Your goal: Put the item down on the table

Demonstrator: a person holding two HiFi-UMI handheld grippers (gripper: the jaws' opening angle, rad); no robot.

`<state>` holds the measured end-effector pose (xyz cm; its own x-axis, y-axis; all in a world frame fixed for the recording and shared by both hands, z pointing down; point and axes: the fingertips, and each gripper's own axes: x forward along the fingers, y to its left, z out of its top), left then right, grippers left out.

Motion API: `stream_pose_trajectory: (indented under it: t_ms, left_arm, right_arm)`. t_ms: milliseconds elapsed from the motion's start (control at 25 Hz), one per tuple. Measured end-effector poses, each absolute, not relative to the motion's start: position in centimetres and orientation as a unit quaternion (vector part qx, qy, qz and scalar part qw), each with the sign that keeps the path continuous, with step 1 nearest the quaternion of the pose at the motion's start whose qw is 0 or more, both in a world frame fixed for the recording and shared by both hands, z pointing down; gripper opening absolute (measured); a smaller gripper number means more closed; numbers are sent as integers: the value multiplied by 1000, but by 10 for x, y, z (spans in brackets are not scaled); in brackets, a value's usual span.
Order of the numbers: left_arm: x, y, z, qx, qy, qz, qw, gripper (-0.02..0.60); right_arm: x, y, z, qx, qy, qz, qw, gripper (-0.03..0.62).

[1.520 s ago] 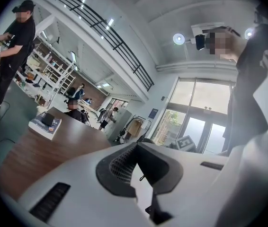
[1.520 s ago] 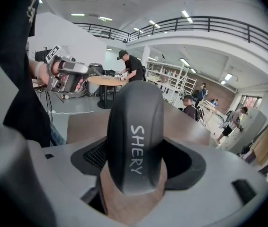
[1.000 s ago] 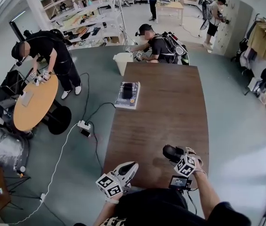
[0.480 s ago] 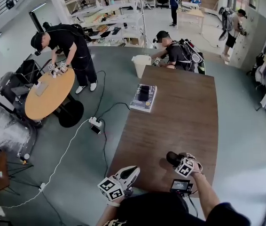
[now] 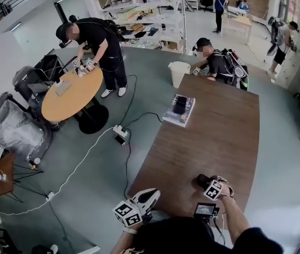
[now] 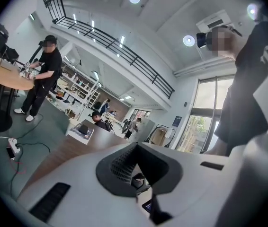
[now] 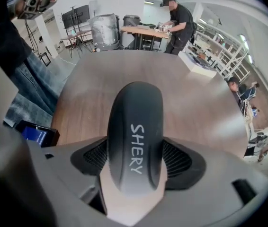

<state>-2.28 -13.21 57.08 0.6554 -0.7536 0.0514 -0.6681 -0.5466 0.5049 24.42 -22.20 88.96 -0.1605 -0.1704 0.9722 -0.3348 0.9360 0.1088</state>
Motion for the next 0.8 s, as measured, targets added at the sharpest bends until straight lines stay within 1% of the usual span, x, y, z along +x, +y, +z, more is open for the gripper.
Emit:
stream_pose_trajectory:
  t_ms: [240,800]
  left_arm:
    - [-36,-125,570,862,-429,-92,253,6]
    - [-41,-124,576,852,-447,-96,256,6]
  right_arm:
    - [238,-229,899,148,-745,46,648,342]
    - [237,-219,925,102,-724,29,681,342]
